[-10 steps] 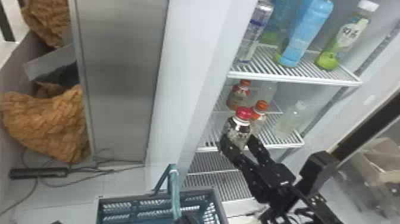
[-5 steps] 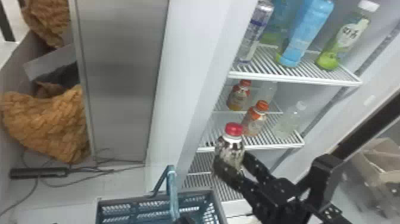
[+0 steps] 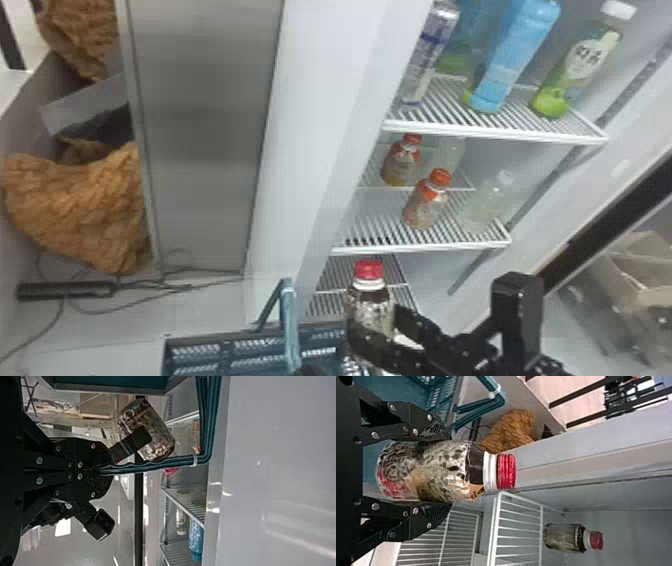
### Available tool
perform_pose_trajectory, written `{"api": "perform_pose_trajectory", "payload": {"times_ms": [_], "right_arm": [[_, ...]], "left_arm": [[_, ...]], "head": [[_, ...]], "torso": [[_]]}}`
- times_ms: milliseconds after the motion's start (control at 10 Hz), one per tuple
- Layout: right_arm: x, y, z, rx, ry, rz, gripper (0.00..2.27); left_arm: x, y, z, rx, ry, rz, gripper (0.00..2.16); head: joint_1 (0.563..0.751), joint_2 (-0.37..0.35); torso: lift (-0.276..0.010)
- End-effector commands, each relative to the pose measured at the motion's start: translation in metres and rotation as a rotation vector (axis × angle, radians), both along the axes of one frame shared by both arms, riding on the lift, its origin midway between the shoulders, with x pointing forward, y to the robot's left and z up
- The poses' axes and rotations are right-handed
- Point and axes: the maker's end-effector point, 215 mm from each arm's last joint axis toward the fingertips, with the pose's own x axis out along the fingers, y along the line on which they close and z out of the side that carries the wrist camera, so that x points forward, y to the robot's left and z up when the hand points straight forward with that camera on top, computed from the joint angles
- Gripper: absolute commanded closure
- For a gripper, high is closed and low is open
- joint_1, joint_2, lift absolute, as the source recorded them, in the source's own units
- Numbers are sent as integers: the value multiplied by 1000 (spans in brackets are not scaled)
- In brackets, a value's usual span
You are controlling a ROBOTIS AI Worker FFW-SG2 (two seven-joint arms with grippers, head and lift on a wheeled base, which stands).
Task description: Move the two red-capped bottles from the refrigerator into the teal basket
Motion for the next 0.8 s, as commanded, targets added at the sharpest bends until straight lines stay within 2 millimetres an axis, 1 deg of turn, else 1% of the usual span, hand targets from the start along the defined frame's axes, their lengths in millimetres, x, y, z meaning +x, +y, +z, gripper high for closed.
{"api": "perform_pose_trajectory", "payload": {"times_ms": [0,100,300,400,600,700], "right_arm": [[-4,2,-9,9,29,2,763],[-9,9,-13,24,53,13,765],[-15,31,-17,62,81,61,765],[-16,33,-17,62,84,67,765],[-19,36,-25,71,107,80,726],[-9,30,-18,50,57,83,547]], "left_arm": [[1,1,0,0,-1,4,1156],[1,1,0,-1,-1,3,1156],[0,0,0,3,-3,-3,1156],[-1,-1,-1,8,-5,-9,1156],[0,-2,0,8,-10,-10,1156],[0,-2,0,8,-10,-10,1156]], "head": [[695,-350],[695,-350],[695,-350],[695,-350],[695,-350],[695,-350]], "torso": [[-224],[-224],[-224],[-224],[-224],[-224]]}}
